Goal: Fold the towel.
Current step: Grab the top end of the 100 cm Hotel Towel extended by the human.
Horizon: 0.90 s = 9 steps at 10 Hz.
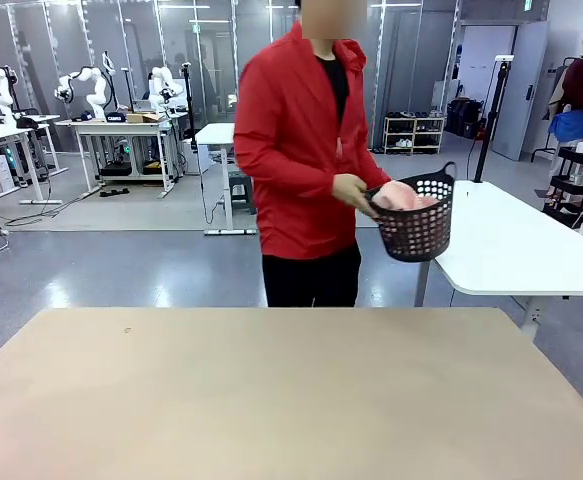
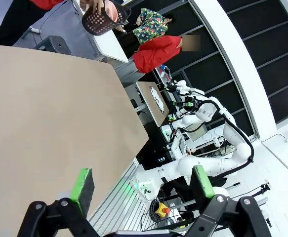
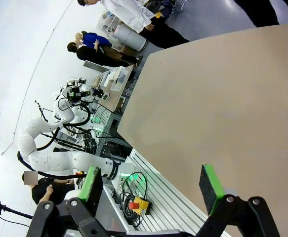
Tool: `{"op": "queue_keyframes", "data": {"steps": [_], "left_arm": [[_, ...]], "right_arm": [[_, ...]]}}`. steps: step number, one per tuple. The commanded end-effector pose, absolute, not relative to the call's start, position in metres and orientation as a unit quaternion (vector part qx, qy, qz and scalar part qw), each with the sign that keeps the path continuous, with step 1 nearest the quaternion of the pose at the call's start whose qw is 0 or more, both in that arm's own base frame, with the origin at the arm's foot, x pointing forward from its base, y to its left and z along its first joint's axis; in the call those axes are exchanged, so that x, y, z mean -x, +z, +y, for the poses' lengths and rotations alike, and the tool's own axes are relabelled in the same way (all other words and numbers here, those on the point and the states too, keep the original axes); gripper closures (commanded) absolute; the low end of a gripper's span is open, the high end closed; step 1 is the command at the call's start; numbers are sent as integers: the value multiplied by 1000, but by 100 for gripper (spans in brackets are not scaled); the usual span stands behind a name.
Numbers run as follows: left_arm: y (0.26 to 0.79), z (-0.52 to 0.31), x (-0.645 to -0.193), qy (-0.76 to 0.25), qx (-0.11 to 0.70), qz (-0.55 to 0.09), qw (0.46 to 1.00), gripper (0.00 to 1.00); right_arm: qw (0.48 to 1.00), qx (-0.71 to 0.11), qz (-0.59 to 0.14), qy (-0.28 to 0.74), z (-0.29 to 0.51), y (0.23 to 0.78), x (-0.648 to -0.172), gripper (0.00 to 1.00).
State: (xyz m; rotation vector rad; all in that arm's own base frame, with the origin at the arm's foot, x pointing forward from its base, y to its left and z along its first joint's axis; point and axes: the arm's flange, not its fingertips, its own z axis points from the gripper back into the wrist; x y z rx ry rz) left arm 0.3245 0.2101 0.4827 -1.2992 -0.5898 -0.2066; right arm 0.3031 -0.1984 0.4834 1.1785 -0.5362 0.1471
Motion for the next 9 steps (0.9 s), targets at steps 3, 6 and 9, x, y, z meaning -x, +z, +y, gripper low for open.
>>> {"op": "queue_keyframes", "data": {"steps": [3, 6, 9], "left_arm": [[483, 211, -324, -103, 600, -272, 745, 0], [483, 211, -324, -103, 600, -272, 745, 0], [483, 211, -324, -103, 600, -272, 745, 0]], "right_arm": [[791, -549, -259, 76, -199, 485, -305, 0], [791, -549, -259, 76, -199, 485, -305, 0], [791, -549, -259, 76, -199, 485, -305, 0]]}}
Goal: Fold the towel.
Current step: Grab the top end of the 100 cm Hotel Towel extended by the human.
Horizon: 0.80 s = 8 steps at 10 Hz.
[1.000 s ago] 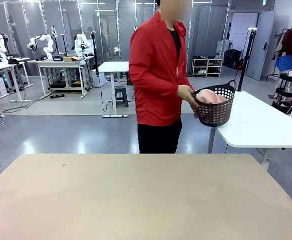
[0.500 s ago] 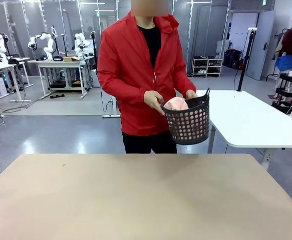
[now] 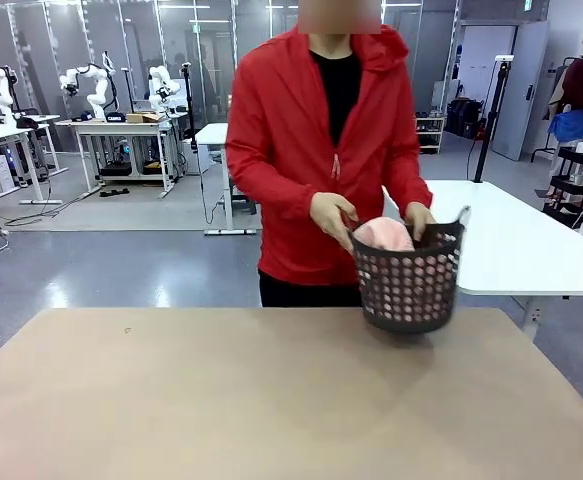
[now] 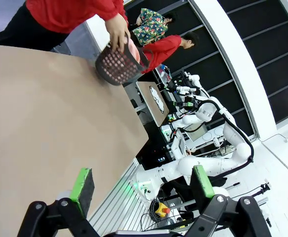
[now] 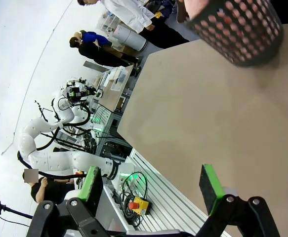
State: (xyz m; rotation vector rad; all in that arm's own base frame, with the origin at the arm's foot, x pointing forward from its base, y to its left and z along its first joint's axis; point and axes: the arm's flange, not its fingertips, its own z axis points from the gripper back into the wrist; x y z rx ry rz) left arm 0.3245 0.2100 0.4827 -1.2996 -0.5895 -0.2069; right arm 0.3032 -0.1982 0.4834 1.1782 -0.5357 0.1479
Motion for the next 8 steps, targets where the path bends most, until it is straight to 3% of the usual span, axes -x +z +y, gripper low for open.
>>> {"op": "queue_keyframes", "data": {"steps": [1, 8], "left_arm": [[483, 211, -324, -103, 600, -272, 745, 0], [483, 211, -324, -103, 600, -272, 745, 0]], "right_arm": [[791, -549, -259, 76, -199, 485, -305, 0], [791, -549, -259, 76, -199, 485, -305, 0]]}}
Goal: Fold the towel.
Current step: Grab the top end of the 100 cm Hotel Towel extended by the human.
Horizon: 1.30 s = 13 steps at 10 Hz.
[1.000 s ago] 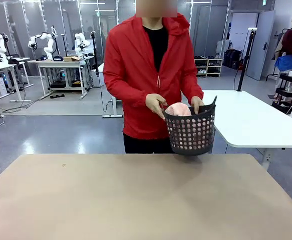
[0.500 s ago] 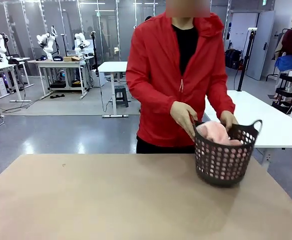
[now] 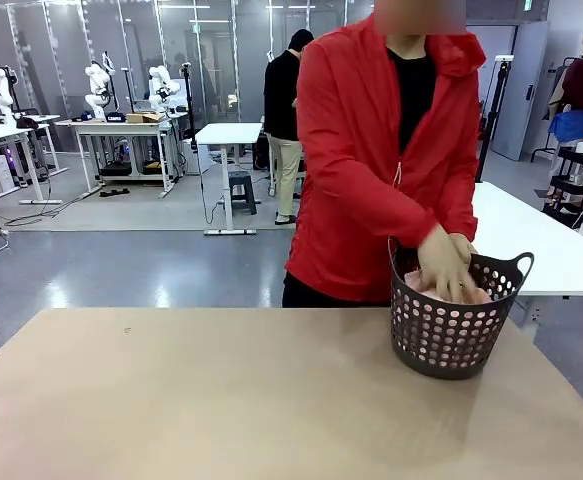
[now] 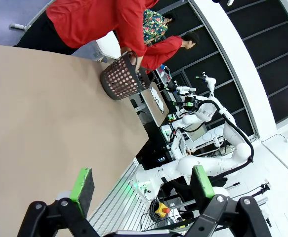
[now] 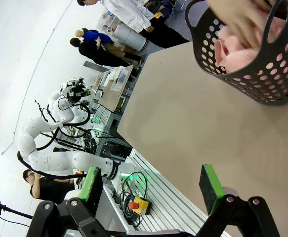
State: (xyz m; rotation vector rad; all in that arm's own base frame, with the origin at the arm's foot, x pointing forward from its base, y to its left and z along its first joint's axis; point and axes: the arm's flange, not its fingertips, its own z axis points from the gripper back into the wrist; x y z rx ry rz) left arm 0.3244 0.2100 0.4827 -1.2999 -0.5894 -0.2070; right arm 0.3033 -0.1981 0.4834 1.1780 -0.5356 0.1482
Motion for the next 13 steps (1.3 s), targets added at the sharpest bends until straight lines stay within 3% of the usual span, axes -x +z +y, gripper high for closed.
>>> {"op": "queue_keyframes", "data": {"steps": [1, 13], "left_arm": [[483, 211, -324, -103, 600, -272, 745, 0], [483, 211, -324, -103, 600, -272, 745, 0]], "right_arm": [[791, -549, -259, 76, -199, 485, -305, 0], [791, -549, -259, 76, -199, 485, -305, 0]]}}
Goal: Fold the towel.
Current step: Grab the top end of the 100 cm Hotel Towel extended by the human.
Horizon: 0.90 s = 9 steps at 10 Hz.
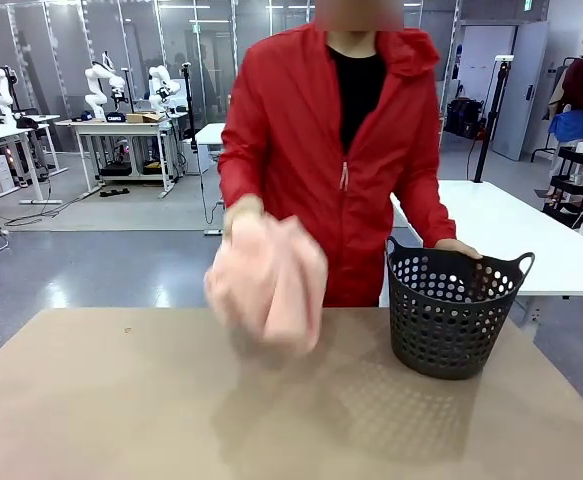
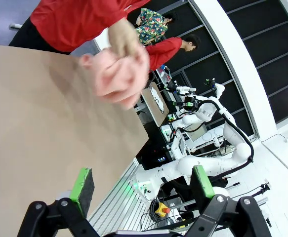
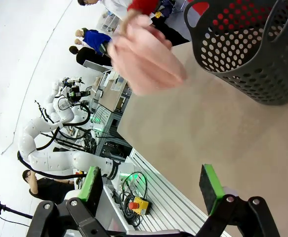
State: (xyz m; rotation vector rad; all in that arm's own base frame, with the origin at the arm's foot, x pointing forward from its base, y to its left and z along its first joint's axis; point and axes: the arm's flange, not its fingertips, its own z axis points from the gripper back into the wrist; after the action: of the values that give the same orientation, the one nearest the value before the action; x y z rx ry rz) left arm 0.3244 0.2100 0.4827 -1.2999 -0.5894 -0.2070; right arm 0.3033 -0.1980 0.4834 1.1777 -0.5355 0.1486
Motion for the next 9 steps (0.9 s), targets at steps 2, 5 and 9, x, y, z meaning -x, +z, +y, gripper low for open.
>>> {"op": "queue_keyframes", "data": {"steps": [2, 5, 9], "left_arm": [[483, 211, -324, -103, 600, -272, 745, 0], [483, 211, -324, -103, 600, -272, 745, 0], [483, 211, -324, -103, 600, -272, 745, 0]], "right_arm": [[791, -549, -259, 76, -199, 485, -305, 0], [791, -549, -259, 76, -199, 485, -305, 0], [791, -549, -259, 76, -199, 485, -305, 0]]}}
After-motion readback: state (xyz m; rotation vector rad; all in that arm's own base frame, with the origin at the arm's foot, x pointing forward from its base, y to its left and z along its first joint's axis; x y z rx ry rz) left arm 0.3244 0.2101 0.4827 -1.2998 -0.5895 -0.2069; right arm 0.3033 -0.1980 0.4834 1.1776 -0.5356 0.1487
